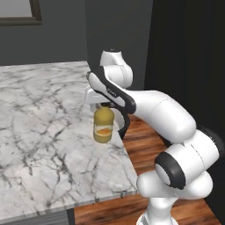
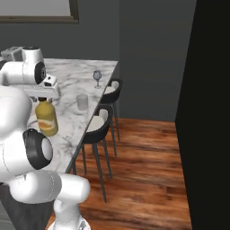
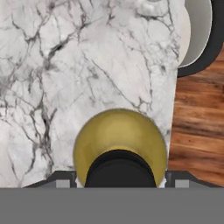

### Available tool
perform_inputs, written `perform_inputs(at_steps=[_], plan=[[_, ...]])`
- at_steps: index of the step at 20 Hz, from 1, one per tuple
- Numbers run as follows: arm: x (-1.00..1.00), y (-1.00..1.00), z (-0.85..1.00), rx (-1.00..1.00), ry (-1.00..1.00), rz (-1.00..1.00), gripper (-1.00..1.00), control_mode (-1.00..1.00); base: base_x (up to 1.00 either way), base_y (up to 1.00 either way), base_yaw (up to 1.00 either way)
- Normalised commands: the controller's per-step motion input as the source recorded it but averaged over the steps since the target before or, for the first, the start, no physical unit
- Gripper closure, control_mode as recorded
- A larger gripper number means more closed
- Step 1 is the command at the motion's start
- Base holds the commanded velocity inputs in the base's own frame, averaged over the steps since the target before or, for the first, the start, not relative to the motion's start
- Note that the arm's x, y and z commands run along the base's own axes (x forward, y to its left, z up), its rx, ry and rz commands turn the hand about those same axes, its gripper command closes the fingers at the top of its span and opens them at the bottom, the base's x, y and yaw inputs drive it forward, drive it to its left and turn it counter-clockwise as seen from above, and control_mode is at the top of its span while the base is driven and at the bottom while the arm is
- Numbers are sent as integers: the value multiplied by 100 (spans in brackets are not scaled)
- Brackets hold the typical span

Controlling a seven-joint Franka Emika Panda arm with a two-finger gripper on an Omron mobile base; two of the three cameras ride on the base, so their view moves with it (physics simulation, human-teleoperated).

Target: There is a wine glass and glass cup on the dining counter. Place the wine bottle next to the wine glass and the juice bottle next to the glass cup.

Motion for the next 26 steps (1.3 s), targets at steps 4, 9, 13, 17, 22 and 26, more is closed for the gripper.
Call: perform_inputs(at_steps=[4, 9, 13, 17, 22, 26], plan=[[43, -17, -2, -3, 0, 1, 100, -100, 0, 0, 0], [47, -19, 0, 0, 0, 3, 100, -100, 0, 0, 0], [36, -18, -2, 0, 0, 6, 100, -100, 0, 0, 0], [28, -10, -13, 0, -9, 6, 100, -100, 0, 0, 0], [41, -5, -17, 0, -5, 4, 100, -100, 0, 0, 0], [48, -2, -13, 0, -1, 4, 100, -100, 0, 0, 0]])
